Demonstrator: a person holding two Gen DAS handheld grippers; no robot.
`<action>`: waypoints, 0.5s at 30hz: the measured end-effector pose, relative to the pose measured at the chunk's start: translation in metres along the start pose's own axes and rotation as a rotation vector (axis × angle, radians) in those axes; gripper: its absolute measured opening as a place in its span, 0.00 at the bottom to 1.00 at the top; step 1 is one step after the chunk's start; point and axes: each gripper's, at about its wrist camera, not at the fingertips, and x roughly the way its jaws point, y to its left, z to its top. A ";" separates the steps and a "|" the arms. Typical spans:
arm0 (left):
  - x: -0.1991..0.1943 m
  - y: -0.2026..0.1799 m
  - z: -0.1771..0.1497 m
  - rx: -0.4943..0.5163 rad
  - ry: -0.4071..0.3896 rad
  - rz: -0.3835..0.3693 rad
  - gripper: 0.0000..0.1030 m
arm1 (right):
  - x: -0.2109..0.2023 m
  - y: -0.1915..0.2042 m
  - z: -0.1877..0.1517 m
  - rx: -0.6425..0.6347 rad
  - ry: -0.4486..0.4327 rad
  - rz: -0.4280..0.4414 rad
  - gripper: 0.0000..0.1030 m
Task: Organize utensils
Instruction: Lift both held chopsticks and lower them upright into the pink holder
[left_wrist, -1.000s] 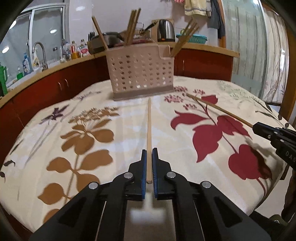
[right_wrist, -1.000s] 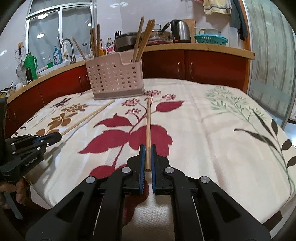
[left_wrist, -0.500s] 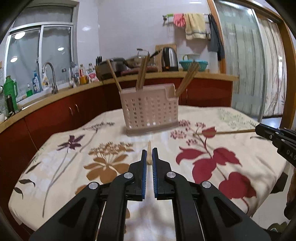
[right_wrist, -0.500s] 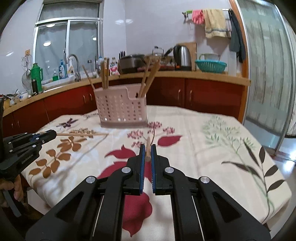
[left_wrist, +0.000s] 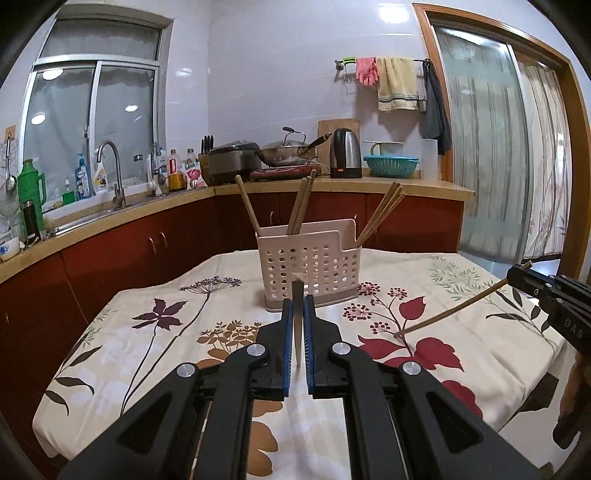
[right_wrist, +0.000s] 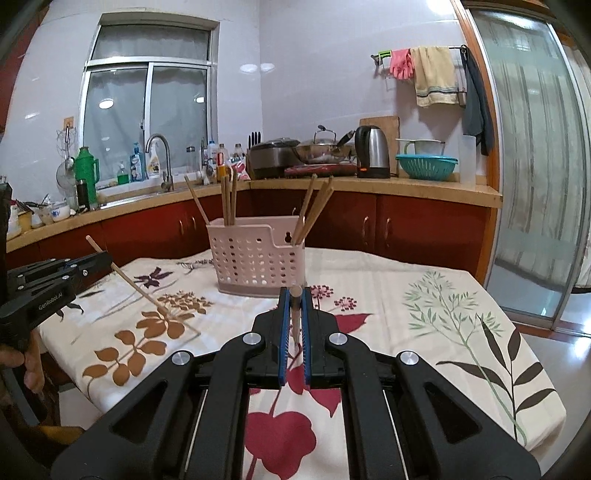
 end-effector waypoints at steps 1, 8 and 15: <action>0.000 0.001 0.001 -0.007 0.003 -0.003 0.06 | 0.000 0.000 0.003 -0.002 0.000 0.001 0.06; 0.008 0.007 0.007 0.001 0.004 0.009 0.06 | 0.008 0.003 0.015 -0.018 0.017 0.015 0.06; 0.019 0.009 0.017 0.008 -0.010 0.004 0.06 | 0.027 0.006 0.031 -0.034 0.033 0.031 0.06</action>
